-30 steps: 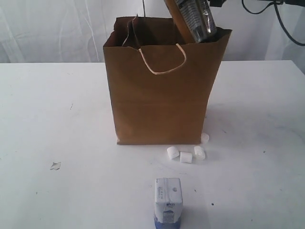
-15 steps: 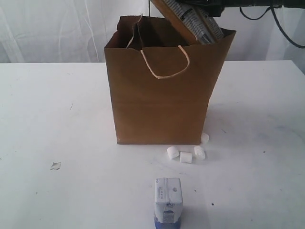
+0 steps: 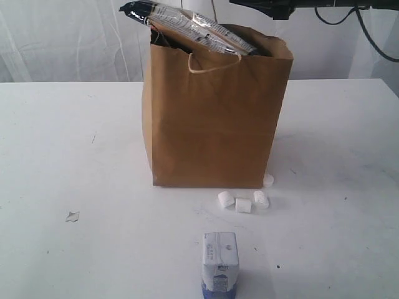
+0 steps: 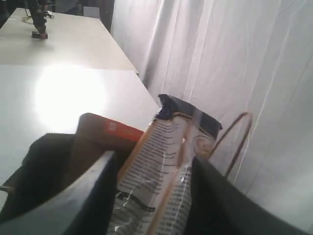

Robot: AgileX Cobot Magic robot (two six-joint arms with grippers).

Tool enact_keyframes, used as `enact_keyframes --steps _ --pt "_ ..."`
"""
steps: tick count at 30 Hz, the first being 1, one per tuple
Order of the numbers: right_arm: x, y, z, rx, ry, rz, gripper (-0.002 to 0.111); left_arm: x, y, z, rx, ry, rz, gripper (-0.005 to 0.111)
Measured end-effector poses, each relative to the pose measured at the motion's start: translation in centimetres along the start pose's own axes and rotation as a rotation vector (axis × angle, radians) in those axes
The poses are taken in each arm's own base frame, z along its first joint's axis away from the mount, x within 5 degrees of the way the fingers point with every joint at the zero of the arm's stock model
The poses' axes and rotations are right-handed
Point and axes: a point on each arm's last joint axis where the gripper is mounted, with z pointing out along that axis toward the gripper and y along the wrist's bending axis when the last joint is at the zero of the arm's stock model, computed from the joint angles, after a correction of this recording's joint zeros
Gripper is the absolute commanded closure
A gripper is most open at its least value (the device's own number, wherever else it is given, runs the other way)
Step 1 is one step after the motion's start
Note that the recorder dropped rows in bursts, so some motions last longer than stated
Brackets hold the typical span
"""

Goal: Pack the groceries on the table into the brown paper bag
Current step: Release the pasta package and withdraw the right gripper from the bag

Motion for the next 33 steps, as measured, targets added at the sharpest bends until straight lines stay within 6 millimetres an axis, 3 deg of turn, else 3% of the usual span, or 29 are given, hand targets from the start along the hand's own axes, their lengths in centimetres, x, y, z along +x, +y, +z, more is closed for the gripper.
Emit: enact_keyframes --steps 14,18,23,26,33 --pt "0.0 0.0 0.0 0.001 -0.003 0.005 0.062 0.0 0.0 0.0 0.000 0.000 0.000 0.107" --pt "0.1 -0.4 -0.7 0.018 -0.002 0.081 0.062 0.0 0.0 0.0 0.000 0.000 0.000 0.107" --pt "0.0 -1.1 -2.4 0.059 -0.002 0.193 0.062 0.0 0.0 0.0 0.000 0.000 0.000 0.107" --pt "-1.4 -1.0 -3.8 0.089 -0.006 0.206 0.062 0.0 0.0 0.0 0.000 0.000 0.000 0.107" --pt "-4.1 -0.5 -9.9 0.236 0.160 0.233 0.079 0.0 0.0 0.0 0.000 0.000 0.000 0.107"
